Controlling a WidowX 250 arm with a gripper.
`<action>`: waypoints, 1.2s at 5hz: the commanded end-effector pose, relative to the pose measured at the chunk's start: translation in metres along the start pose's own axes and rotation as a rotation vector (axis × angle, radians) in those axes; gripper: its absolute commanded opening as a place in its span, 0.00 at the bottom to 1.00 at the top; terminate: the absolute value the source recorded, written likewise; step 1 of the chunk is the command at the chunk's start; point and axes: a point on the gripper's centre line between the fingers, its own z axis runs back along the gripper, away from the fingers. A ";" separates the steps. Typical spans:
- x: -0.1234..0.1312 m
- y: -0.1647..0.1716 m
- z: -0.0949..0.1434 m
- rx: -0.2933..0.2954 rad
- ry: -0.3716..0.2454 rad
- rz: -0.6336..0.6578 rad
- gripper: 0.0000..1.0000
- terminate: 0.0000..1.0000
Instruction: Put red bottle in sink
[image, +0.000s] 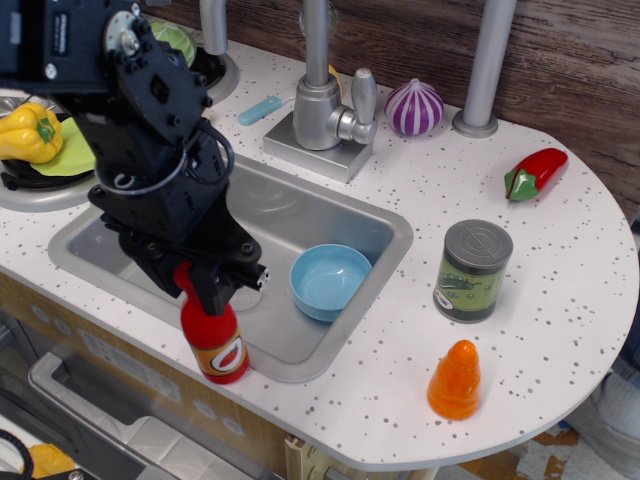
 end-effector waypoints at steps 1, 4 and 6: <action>0.005 0.005 0.004 0.017 -0.009 -0.013 0.00 0.00; 0.039 0.027 0.019 0.085 0.012 -0.083 0.00 0.00; 0.069 0.056 -0.013 0.120 0.028 -0.201 0.00 0.00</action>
